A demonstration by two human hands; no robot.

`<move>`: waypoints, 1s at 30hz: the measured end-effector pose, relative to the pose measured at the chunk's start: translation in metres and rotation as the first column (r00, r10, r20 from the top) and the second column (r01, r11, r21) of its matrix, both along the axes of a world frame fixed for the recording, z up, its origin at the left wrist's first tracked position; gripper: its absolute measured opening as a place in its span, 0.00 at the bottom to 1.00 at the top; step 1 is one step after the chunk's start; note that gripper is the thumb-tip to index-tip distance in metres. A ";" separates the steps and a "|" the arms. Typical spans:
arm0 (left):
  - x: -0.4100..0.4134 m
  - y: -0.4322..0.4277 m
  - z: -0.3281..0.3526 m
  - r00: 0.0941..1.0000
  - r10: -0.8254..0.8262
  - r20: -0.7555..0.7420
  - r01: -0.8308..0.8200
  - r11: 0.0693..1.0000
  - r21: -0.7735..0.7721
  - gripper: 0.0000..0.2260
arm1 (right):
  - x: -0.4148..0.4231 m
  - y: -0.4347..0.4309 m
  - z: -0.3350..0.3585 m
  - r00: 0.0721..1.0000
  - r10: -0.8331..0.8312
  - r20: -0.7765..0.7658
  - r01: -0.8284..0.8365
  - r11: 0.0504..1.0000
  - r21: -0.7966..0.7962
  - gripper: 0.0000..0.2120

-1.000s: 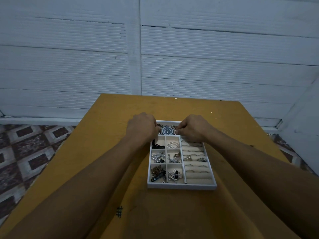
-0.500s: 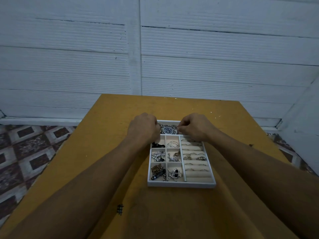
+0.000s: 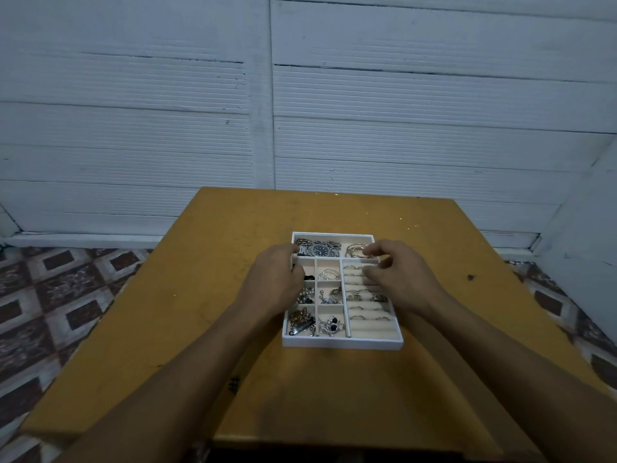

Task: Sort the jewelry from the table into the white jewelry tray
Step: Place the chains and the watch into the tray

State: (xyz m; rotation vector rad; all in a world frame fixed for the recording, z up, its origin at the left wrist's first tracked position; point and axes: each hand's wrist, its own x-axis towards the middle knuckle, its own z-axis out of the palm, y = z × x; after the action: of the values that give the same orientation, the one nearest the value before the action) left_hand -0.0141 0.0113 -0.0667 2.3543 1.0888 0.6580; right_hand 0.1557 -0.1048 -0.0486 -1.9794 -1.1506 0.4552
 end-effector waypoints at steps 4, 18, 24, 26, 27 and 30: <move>-0.014 -0.014 -0.003 0.995 -0.023 0.094 0.032 0.995 -0.091 0.13 | 0.000 -0.015 -0.014 0.994 -0.070 0.088 0.071 0.997 -0.008 0.16; -0.044 -0.036 -0.014 0.991 0.007 0.137 -0.001 0.999 -0.044 0.13 | -0.019 -0.054 -0.039 0.987 -0.061 0.146 0.067 0.997 -0.037 0.17; -0.040 -0.037 -0.015 0.991 0.037 0.127 -0.032 0.999 -0.040 0.10 | -0.023 -0.056 -0.038 0.984 -0.081 0.157 0.078 0.997 0.025 0.18; -0.039 -0.036 -0.014 0.992 0.042 0.123 -0.038 0.998 -0.040 0.10 | -0.023 -0.055 -0.039 0.984 -0.074 0.160 0.070 0.997 0.027 0.18; -0.038 -0.034 -0.015 0.993 0.040 0.109 -0.035 0.999 -0.040 0.09 | -0.022 -0.054 -0.039 0.984 -0.077 0.162 0.074 0.997 0.024 0.18; -0.029 -0.022 -0.018 0.998 0.030 0.060 -0.028 0.999 -0.040 0.10 | -0.017 -0.045 -0.037 0.982 -0.100 0.159 0.101 0.995 0.002 0.18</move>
State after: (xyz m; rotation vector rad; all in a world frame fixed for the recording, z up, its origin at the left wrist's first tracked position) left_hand -0.0436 -0.0108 -0.0848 2.2743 1.1015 0.7079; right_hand 0.1387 -0.1498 -0.0855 -2.0986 -1.1402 0.2521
